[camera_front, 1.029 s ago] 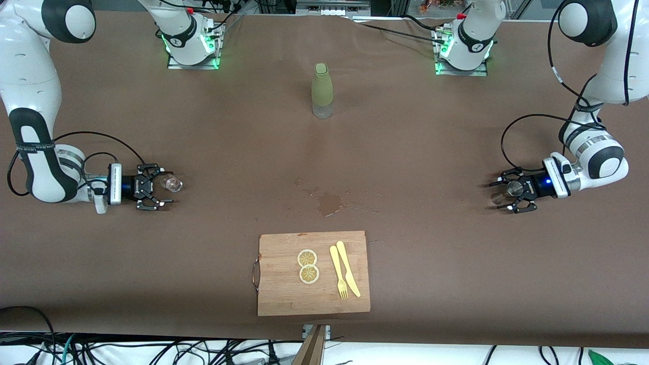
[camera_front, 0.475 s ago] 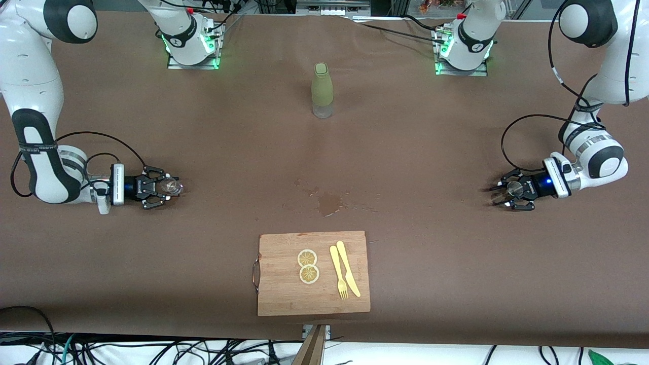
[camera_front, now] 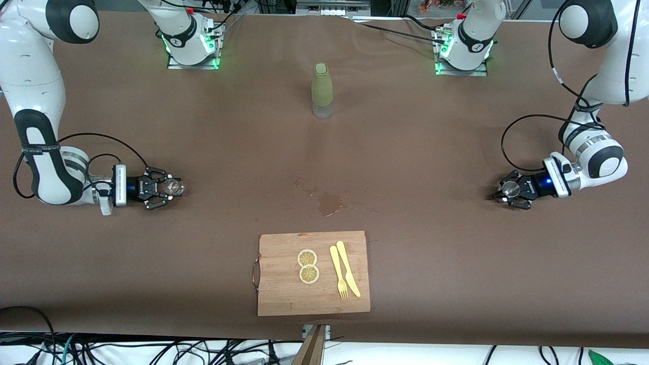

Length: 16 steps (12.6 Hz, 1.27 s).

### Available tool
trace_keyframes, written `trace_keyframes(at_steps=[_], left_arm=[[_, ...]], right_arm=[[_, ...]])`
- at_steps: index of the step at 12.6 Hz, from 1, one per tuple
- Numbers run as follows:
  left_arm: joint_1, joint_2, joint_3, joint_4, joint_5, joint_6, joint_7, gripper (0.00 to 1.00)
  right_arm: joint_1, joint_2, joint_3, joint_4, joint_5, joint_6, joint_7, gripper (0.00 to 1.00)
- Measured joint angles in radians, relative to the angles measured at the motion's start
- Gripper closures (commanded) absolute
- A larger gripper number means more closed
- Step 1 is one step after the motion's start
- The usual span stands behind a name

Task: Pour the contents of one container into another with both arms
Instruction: 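Close the left gripper on the jigger while the right gripper grasps the glass, then carry the glass above the jigger while the left gripper brings the jigger inward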

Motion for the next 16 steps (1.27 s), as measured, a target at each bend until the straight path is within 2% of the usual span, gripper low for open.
trace_keyframes(at_steps=[7,13,16], left_arm=[[0.002,0.000,-0.013,0.000,-0.008,-0.044,-0.009,1.00],[-0.003,0.000,-0.127,0.001,-0.008,-0.045,-0.040,1.00],[-0.009,0.000,-0.205,0.002,-0.008,-0.008,-0.044,1.00]], right_arm=[[0.083,-0.010,0.001,0.085,-0.001,0.000,0.094,0.88],[0.181,-0.038,0.001,0.159,-0.009,0.011,0.266,0.86],[0.229,-0.041,0.002,0.229,-0.033,0.011,0.404,0.86]])
